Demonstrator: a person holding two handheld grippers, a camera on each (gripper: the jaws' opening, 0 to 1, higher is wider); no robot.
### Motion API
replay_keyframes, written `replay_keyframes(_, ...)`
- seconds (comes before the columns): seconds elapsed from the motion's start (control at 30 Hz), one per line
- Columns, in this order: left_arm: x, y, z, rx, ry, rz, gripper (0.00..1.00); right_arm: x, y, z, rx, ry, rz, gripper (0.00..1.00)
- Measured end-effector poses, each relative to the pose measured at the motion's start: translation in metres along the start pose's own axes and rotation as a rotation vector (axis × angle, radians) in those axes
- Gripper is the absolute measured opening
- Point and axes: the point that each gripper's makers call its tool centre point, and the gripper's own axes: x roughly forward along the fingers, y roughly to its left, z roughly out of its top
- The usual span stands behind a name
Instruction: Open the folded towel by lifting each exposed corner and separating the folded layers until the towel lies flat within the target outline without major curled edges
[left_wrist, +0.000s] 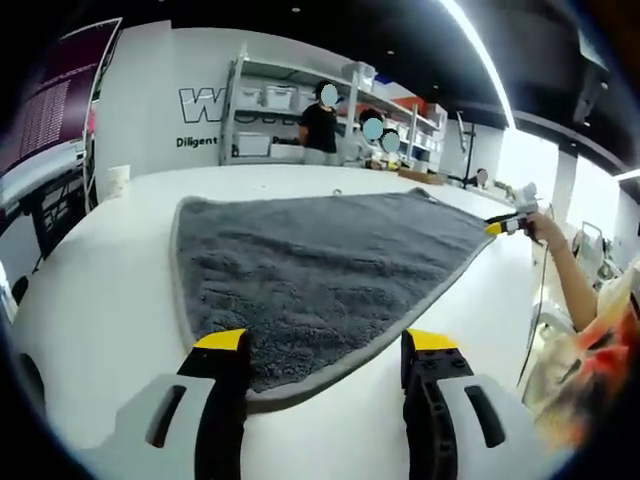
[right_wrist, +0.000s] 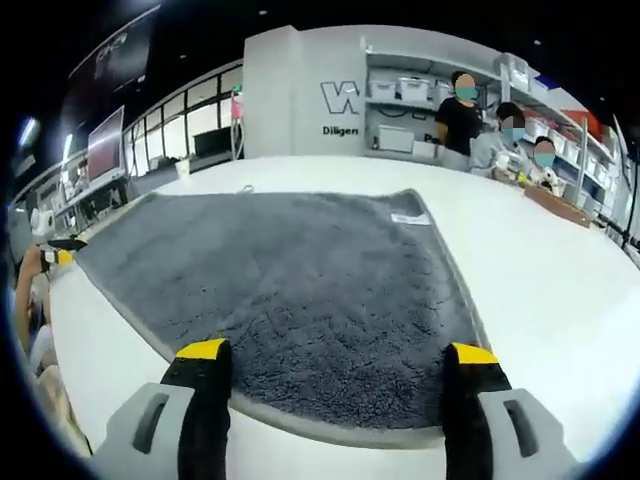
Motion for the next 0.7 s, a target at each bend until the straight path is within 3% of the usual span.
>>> replay_keyframes(0.13,0.001,-0.003,0.000,0.019,0.016,-0.002,0.63,-0.001,0.001,-0.001,-0.003,0.015,0.000,0.88)
replay_keyframes(0.37,-0.004,-0.021,0.005,0.069,0.063,-0.024,0.90,-0.008,-0.001,0.002,-0.030,0.025,-0.017,0.98)
replay_keyframes(0.47,-0.012,-0.028,0.018,0.067,0.019,-0.033,0.92,-0.013,-0.002,0.009,-0.034,0.008,-0.021,0.99)
replay_keyframes(0.53,-0.023,-0.033,0.041,0.050,-0.069,-0.029,0.97,-0.021,0.003,0.018,-0.034,-0.018,-0.021,0.99)
replay_keyframes(0.7,-0.038,-0.037,0.054,0.048,-0.104,-0.001,0.99,-0.034,0.012,0.029,-0.060,-0.024,-0.020,0.99)
